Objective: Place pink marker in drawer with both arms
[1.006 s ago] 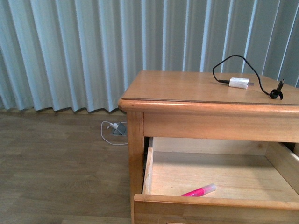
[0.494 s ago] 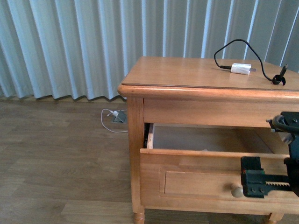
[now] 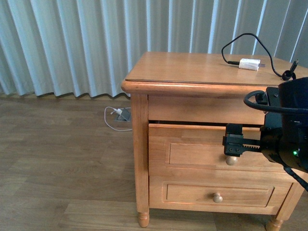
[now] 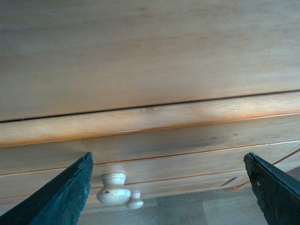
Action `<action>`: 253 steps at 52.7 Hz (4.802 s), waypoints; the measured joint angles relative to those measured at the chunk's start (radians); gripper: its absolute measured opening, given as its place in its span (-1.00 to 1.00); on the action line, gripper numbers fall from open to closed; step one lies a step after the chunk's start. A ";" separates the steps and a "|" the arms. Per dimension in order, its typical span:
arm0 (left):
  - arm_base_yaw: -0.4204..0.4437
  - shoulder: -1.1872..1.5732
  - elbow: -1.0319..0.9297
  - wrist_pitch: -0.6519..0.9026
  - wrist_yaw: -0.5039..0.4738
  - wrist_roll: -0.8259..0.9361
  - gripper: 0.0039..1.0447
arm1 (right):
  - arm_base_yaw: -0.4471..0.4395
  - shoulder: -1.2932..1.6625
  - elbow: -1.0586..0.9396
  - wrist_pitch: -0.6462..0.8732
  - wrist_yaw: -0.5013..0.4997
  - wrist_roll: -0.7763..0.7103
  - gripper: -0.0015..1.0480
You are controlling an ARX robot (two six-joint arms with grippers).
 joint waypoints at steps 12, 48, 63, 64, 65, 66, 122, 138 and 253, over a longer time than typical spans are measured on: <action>0.000 0.000 0.000 0.000 0.000 0.000 0.89 | -0.006 0.035 0.027 0.026 0.008 0.010 0.84; 0.000 0.000 0.000 0.000 0.000 0.000 0.89 | -0.014 0.083 0.098 -0.024 0.014 0.001 0.84; 0.000 0.000 0.000 0.000 0.000 0.000 0.89 | -0.022 0.022 0.071 -0.078 -0.008 0.024 0.84; 0.000 0.000 0.000 0.000 0.000 0.000 0.89 | -0.022 0.015 0.068 -0.079 -0.010 0.026 0.84; 0.000 0.000 0.000 0.000 0.000 0.000 0.89 | -0.023 0.000 0.060 -0.081 -0.014 0.027 0.84; 0.000 0.000 0.000 0.000 0.000 0.000 0.89 | -0.024 -0.017 0.051 -0.085 -0.018 0.029 0.84; 0.000 0.000 0.000 0.000 0.000 0.000 0.89 | 0.078 -1.339 -0.444 -0.690 -0.142 0.019 0.84; 0.000 0.000 0.000 0.000 0.000 0.000 0.89 | 0.027 -1.450 -0.688 -0.300 -0.063 -0.158 0.08; 0.000 0.000 0.000 -0.001 0.000 0.000 0.89 | -0.171 -2.050 -0.990 -0.600 -0.258 -0.187 0.83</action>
